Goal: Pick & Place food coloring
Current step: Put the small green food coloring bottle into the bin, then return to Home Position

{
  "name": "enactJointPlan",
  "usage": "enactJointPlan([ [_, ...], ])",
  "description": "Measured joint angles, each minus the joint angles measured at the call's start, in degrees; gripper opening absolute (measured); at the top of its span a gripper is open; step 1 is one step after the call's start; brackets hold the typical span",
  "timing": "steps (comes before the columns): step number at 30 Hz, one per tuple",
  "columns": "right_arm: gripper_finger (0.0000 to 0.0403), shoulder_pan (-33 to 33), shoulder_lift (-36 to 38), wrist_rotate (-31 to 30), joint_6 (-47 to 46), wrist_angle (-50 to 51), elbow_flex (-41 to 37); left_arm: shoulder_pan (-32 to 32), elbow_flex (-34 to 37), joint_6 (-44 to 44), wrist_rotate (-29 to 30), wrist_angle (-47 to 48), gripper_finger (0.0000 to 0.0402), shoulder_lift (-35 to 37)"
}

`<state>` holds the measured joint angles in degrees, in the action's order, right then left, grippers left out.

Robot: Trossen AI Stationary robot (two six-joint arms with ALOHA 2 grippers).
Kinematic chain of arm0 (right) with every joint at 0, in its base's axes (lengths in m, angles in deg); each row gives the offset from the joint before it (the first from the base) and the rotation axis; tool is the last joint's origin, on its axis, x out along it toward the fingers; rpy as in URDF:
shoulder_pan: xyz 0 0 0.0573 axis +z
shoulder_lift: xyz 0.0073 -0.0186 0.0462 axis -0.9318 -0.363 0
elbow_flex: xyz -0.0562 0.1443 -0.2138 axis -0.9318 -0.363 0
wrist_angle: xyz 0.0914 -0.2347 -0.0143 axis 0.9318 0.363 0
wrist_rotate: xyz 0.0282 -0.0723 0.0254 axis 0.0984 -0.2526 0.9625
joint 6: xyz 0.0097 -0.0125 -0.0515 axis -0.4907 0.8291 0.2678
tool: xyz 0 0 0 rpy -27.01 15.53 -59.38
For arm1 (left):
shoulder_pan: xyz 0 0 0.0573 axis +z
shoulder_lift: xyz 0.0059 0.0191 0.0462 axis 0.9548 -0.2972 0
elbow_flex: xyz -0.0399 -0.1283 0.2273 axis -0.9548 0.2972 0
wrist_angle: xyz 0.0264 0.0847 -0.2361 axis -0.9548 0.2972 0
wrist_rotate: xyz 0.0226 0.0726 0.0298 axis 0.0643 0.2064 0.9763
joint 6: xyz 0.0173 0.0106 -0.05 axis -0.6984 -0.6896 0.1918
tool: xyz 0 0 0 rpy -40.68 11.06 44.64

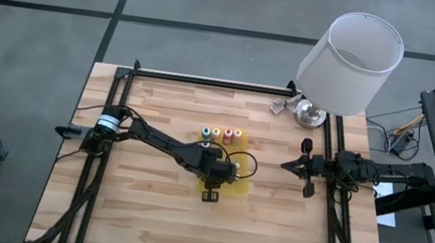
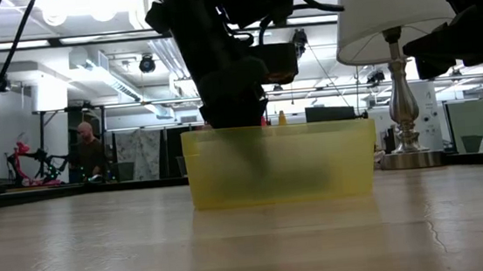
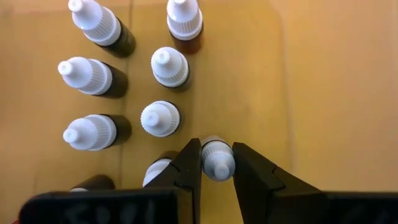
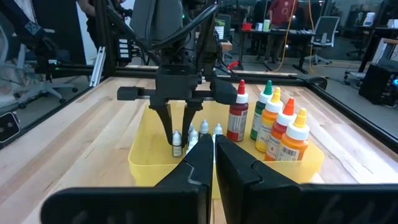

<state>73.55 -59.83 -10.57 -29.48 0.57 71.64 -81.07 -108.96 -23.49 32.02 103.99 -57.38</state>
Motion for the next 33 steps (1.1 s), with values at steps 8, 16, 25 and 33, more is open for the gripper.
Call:
enactJointPlan([
  [8,0.0009,0.0,0.0,0.0,0.0,0.0,0.0,0.0,-0.1,0.1,-0.3,-1.1,0.0062,0.0],
  [16,0.0009,0.0,0.0,0.0,0.0,0.0,0.0,0.0,0.1,0.1,-0.5,-1.3,0.0087,-0.1],
  [25,0.0009,0.0,0.0,0.0,0.0,0.0,0.0,0.0,-0.9,0.0,-0.5,-0.6,0.0107,-0.1],
  [33,0.0009,0.0,0.0,0.0,0.0,0.0,0.0,0.0,-3.9,0.0,-0.6,3.0,0.0108,-0.1],
])
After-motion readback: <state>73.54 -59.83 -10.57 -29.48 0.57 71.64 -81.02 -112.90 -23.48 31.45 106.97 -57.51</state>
